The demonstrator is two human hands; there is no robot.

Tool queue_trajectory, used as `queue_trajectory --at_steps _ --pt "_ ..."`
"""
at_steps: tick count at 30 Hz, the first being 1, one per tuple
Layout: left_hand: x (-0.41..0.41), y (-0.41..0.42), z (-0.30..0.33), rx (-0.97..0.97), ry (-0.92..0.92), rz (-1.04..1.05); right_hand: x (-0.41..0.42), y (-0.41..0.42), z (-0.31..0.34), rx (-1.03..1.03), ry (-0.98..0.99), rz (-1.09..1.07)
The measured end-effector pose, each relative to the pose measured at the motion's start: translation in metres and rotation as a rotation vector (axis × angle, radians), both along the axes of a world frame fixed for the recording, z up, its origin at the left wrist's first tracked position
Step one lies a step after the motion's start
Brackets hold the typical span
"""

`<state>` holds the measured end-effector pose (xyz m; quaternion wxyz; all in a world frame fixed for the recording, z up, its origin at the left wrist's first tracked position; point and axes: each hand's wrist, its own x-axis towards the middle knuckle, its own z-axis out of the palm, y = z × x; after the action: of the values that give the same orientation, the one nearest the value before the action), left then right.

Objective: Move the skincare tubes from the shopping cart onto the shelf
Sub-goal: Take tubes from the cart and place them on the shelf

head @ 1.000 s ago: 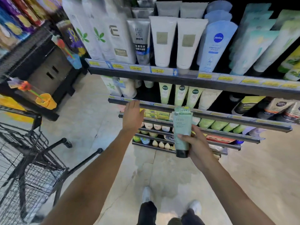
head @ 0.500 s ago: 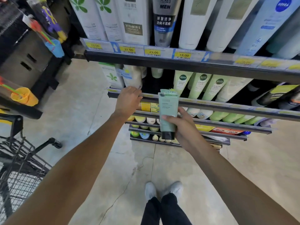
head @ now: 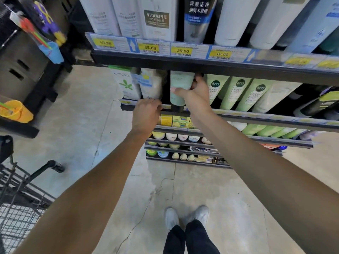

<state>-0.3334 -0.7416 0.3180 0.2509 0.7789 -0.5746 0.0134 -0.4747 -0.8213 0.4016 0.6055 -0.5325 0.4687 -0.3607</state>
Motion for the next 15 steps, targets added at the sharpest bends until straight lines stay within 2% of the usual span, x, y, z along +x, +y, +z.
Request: queue_trajectory --at_steps 10,15 --pt "-0.003 0.003 0.007 -0.015 0.054 0.019 0.016 -0.029 -0.027 -0.130 0.196 -0.029" --pt "-0.007 0.006 0.011 -0.041 0.063 0.021 0.012 -0.031 -0.039 -0.153 0.244 0.030"
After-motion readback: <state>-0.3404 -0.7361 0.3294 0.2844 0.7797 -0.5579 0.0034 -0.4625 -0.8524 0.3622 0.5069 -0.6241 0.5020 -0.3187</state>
